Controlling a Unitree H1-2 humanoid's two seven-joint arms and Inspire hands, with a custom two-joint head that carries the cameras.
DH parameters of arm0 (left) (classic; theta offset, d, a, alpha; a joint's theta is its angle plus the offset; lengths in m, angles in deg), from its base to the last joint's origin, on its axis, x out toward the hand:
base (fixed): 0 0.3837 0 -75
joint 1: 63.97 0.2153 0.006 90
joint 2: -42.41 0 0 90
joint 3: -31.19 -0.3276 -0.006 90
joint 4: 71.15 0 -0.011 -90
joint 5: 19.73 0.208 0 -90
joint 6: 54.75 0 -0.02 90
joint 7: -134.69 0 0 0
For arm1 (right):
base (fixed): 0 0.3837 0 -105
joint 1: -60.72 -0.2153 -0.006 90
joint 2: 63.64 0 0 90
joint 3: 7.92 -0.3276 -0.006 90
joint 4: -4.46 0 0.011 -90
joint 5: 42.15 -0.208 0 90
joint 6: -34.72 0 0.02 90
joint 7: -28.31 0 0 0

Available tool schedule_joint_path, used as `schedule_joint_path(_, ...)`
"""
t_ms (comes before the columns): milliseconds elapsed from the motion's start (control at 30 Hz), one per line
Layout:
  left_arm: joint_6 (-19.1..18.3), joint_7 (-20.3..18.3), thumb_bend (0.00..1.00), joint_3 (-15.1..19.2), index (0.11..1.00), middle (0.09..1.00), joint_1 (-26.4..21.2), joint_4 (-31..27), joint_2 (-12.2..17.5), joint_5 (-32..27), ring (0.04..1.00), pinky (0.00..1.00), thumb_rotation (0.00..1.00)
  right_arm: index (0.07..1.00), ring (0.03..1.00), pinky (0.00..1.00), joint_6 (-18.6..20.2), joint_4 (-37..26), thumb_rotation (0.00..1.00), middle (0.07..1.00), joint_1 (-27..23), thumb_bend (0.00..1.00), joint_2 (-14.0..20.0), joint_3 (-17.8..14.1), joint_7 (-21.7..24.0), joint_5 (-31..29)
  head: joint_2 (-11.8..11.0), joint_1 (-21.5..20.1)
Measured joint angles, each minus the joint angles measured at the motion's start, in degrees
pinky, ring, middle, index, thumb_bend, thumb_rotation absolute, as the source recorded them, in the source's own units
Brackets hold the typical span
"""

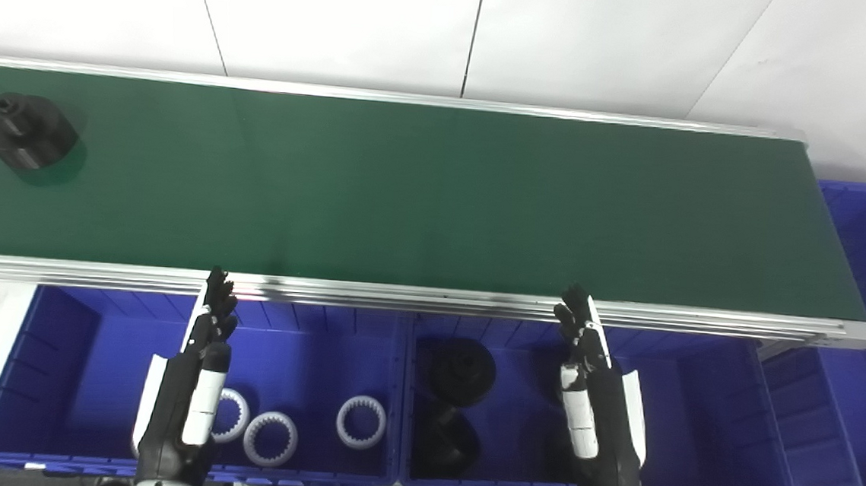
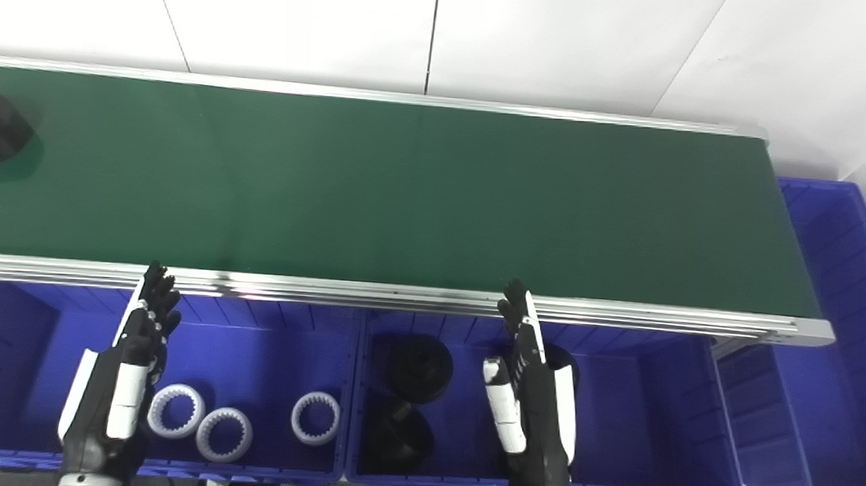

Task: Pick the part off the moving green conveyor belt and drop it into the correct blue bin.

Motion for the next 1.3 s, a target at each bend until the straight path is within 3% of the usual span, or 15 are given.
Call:
schedule_joint_path(133,-0.03,-0.19,0.78,0.08,1.0,1.0,-0.33,0.29,0.31,0.0,1.0,1.0,0.96,0.967,0.942,0.94,0.07,0.07,1.0,0.961,0.01,0.75,-0.17,-0.01,-0.02,-0.53,-0.88,0.09)
schedule_joint_path(267,0.17,-0.19,0.77,0.04,1.0,1.0,-0.31,1.15,0.28,-0.01,1.0,1.0,0.96,0.963,0.939,0.94,0.06,0.51,1.0,0.962,0.06,0.74,-0.35,-0.01,-0.15,-1.06,-3.51,1.05)
schedule_joint_path(533,3.54,-0.03,0.77,-0.03,1.0,1.0,0.31,3.46,0.07,0.28,1.0,1.0,0.96,0.952,0.934,0.93,-0.21,2.97,0.99,0.953,0.62,0.75,-0.12,-0.5,-0.44,-2.11,-6.76,2.72)
schedule_joint_path(767,7.08,1.06,0.74,-0.19,1.0,1.0,0.65,5.62,-0.58,1.4,1.0,1.0,0.98,0.952,0.938,0.92,-1.1,4.61,1.0,0.954,1.32,0.75,0.54,-0.61,-0.56,-3.12,-8.35,2.99)
schedule_joint_path(1167,8.35,1.1,0.71,-0.32,1.0,1.0,0.57,6.98,-0.67,1.49,1.0,1.0,0.97,0.948,0.93,0.91,-3.26,6.6,1.0,0.949,1.31,0.76,0.65,-0.64,-0.78,-2.86,-10.2,3.43)
schedule_joint_path(1233,8.44,1.1,0.71,-0.31,1.0,1.0,0.57,7.1,-0.66,1.49,1.0,1.0,0.97,0.947,0.928,0.91,-3.67,7.08,1.0,0.947,1.31,0.76,0.64,-0.66,-0.81,-2.57,-12.46,4.04)
schedule_joint_path(1300,9.03,1.1,0.7,-0.32,1.0,1.0,0.56,7.7,-0.66,1.43,1.0,1.0,0.97,0.949,0.927,0.91,-4.3,8.28,1.0,0.949,1.28,0.77,0.66,-0.74,-0.86,-2.44,-12.65,4.13)
